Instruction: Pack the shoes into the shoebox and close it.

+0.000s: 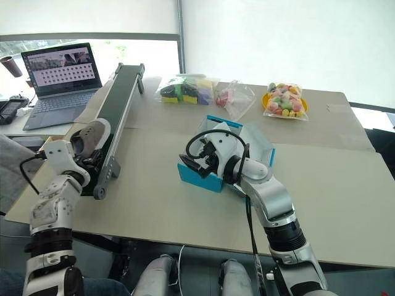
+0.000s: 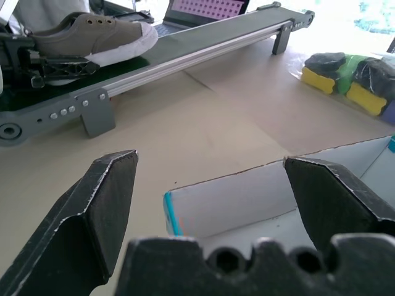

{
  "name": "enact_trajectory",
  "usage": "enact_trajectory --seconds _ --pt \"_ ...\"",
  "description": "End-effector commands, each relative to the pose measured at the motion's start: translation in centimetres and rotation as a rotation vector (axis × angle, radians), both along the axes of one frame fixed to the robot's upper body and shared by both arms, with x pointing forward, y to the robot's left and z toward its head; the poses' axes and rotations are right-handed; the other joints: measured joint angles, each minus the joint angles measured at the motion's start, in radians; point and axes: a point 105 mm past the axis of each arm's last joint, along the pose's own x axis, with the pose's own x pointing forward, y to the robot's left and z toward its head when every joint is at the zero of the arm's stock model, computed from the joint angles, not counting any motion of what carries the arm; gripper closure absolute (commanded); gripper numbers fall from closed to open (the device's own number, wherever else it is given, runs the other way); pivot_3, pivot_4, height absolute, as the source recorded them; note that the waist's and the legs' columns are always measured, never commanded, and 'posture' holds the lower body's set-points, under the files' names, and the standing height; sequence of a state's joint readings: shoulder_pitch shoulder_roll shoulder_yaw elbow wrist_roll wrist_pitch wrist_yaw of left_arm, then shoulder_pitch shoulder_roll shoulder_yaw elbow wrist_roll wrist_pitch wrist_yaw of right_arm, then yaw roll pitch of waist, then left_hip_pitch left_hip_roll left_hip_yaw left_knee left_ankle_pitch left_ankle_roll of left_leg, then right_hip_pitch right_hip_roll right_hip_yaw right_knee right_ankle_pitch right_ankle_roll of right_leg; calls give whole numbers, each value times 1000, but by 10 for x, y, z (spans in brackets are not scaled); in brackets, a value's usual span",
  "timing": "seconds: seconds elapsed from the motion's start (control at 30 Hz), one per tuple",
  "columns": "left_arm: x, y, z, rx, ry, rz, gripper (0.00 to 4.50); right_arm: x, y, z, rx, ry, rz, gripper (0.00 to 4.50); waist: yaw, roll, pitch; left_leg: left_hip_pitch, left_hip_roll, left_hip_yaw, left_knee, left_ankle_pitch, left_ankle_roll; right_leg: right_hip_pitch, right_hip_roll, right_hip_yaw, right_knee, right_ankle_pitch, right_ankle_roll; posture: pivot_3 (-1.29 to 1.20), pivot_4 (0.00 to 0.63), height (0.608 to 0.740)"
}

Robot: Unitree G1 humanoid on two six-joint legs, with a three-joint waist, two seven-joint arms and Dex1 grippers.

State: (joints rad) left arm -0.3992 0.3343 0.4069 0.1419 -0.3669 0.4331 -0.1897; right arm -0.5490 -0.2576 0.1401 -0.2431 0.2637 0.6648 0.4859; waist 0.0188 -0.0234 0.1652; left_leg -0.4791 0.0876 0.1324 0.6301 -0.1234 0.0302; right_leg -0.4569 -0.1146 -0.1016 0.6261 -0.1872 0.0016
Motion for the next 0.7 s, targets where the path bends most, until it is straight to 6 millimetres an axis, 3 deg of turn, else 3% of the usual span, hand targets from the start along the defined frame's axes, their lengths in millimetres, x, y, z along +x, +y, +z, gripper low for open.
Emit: enact_trajectory --seconds 0.03,0.1,0.17,0.3,0.4,0.5,0.7 --pt "0 -38 59 -37 -227 -134 1815 14 -10 25 180 37 -92 0 -6 -1 0 0 0 0 0 0 0 0 0 0 0 1 1 0 150 716" --pt "0 -53 60 -97 -228 -199 1815 18 -10 33 314 109 -107 0 -8 -1 0 -1 0 1 1 0 0 0 1 0 1 4 5 0 150 716" --pt "-3 -85 62 -168 -223 -328 1815 19 -4 33 476 284 -81 0 -14 -1 0 0 0 2 3 0 0 0 1 0 3 4 6 0 150 716" --pt "-15 -135 68 -255 -221 -525 1815 2 21 28 616 564 95 0 -16 -1 0 1 1 2 4 0 0 2 2 1 4 4 6 0 150 716" --pt "-21 -156 69 -261 -205 -607 1815 -2 24 35 660 608 135 0 -16 -1 0 0 0 2 4 0 0 2 2 1 4 4 6 0 150 716" --pt "-25 -173 71 -263 -197 -678 1815 -3 22 35 599 600 123 0 -21 -1 0 0 0 2 4 0 0 1 2 1 4 3 6 0 150 716" --pt "-36 -200 70 -253 -174 -821 1815 7 7 44 663 568 65 0 -26 -1 0 0 0 1 4 0 1 1 3 1 4 3 7 0 150 716"
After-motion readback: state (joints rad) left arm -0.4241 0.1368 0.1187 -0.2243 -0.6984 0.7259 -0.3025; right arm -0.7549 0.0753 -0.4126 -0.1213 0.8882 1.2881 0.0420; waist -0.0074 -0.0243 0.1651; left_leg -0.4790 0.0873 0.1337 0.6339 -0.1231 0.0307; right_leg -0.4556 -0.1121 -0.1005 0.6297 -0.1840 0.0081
